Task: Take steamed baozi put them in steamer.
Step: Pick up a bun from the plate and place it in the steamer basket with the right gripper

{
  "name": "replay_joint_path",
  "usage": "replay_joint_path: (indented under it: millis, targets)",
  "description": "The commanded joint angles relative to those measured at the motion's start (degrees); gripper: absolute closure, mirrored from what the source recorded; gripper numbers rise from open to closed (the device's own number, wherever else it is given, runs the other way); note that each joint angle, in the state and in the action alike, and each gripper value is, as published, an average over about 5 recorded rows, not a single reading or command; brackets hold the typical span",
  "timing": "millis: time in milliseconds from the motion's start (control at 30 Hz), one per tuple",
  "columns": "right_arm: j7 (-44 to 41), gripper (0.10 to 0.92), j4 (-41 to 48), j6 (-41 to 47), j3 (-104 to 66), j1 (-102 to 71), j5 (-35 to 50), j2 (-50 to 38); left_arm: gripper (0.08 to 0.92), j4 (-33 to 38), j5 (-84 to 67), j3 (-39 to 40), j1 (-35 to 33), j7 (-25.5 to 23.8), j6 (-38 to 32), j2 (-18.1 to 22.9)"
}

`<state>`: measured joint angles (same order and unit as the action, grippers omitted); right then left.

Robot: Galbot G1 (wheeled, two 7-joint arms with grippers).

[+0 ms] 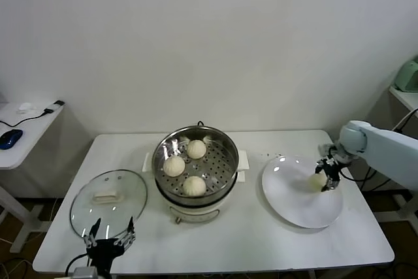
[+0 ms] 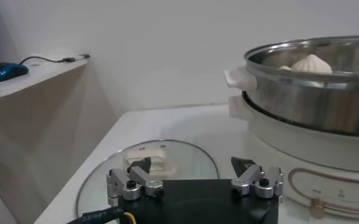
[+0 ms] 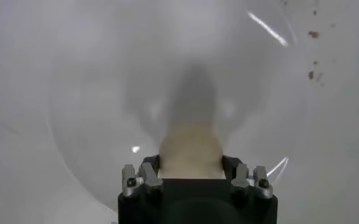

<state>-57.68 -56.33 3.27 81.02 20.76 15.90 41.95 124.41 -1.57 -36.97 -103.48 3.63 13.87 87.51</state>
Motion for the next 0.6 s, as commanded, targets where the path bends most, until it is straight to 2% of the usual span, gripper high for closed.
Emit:
replay_joint_path:
  millis: [33, 200, 333, 467, 600]
  targets:
    - [-1.23, 0.355, -14.4, 4.68, 17.47, 27.57, 21.22, 1.63, 0.177, 0.29, -0.26, 0.06, 0.17, 0.03, 0.16, -0.47]
    - [-0.34, 0.355, -24.8, 9.28, 23.06, 42.16, 36.5, 7.63, 0.177, 0.82, -0.47, 0.44, 0.57, 0.0, 0.47, -0.73]
    - [2.62, 0.355, -29.78, 12.3, 21.07, 45.24, 43.02, 13.54, 0.177, 1.41, -0.55, 0.95, 0.77, -0.09, 0.65, -0.73]
    - [6.66, 0.355, -31.75, 14.89, 18.36, 42.92, 46.12, 19.87, 0.177, 1.92, -0.52, 1.21, 0.53, -0.15, 0.68, -0.77]
    - [9.99, 0.355, -31.26, 16.39, 17.84, 37.84, 45.74, 25.9, 0.177, 2.46, -0.54, 1.21, -0.06, -0.13, 0.53, -0.78]
